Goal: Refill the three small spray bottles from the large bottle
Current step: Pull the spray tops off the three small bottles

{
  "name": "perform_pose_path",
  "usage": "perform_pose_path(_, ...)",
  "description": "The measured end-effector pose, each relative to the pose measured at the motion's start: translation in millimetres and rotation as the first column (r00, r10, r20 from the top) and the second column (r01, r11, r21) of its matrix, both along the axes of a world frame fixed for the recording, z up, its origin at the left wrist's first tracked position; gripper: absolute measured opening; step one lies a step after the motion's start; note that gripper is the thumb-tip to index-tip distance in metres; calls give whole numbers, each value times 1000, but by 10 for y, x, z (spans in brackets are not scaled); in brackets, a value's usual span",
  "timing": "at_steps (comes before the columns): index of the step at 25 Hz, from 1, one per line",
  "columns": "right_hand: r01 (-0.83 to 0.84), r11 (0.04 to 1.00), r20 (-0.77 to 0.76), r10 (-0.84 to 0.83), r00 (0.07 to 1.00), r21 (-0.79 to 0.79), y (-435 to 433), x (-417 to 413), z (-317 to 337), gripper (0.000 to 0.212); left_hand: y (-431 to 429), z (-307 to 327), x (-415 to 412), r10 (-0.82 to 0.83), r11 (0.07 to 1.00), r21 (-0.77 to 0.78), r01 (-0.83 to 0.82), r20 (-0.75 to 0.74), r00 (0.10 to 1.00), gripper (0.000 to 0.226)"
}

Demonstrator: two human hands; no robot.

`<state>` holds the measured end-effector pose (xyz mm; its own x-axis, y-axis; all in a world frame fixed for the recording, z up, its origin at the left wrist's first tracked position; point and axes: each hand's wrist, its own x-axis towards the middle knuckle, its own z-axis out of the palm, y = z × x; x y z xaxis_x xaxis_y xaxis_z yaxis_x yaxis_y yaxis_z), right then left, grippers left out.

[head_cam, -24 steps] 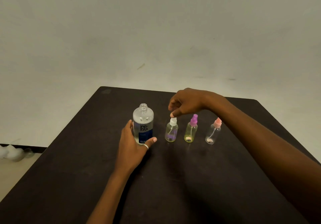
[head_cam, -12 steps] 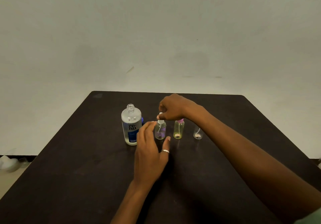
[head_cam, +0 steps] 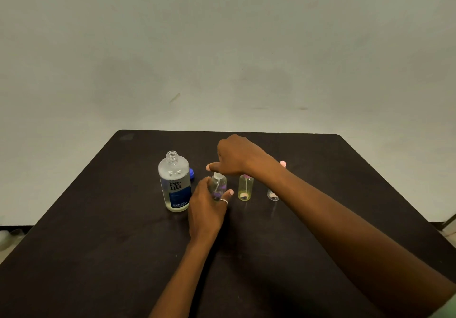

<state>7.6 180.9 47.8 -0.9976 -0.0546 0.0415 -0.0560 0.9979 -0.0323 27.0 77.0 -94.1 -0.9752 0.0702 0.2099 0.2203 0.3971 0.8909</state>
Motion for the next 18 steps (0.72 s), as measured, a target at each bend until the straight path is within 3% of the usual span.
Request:
perform_pose_path(4,11,999,3,-12,1000,51,-46,-2,-86,45,-17,-23,-18,17,1000,2,-17,-5,1000,39)
perform_pose_path(18,42,991,-18,-40,999,125,-107,63,-117,39,-85,-65,15,-30,1000,3,31,-15,999,46)
